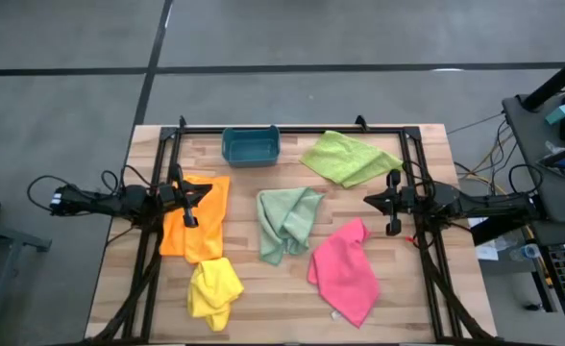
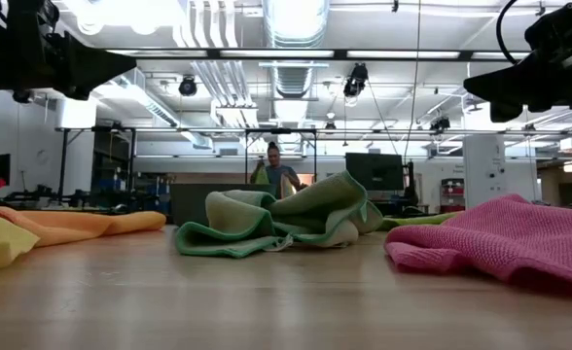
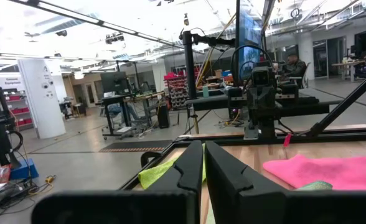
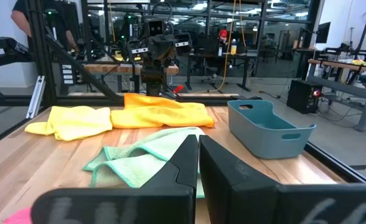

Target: Fold microfiber towels

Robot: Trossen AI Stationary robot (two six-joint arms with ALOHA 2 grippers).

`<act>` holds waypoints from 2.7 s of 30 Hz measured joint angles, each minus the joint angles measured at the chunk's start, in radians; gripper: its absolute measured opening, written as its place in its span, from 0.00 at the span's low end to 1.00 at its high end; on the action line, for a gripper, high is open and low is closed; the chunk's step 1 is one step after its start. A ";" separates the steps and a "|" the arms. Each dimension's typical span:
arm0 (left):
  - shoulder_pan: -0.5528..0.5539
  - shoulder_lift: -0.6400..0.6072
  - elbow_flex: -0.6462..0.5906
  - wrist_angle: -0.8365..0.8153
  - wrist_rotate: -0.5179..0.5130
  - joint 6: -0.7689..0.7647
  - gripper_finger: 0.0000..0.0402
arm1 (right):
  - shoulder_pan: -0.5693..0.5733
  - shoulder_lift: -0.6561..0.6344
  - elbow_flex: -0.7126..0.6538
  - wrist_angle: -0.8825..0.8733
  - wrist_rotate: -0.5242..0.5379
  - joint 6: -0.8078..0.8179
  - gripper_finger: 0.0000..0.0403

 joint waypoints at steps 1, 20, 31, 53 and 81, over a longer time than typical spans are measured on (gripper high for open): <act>0.000 0.000 0.000 0.000 0.000 0.000 0.01 | 0.000 0.000 0.000 0.000 0.000 0.001 0.02; 0.000 0.000 0.000 0.000 0.000 0.000 0.01 | 0.000 0.000 0.000 0.000 0.000 0.000 0.02; 0.000 0.000 0.000 0.000 0.000 0.000 0.01 | 0.000 0.000 0.000 0.000 0.000 0.001 0.02; -0.001 0.000 0.000 0.031 0.013 -0.113 0.01 | 0.000 0.000 0.000 0.000 -0.001 0.108 0.02; 0.000 -0.002 0.000 0.211 0.048 -0.699 0.01 | 0.000 0.008 0.000 -0.023 0.208 0.626 0.02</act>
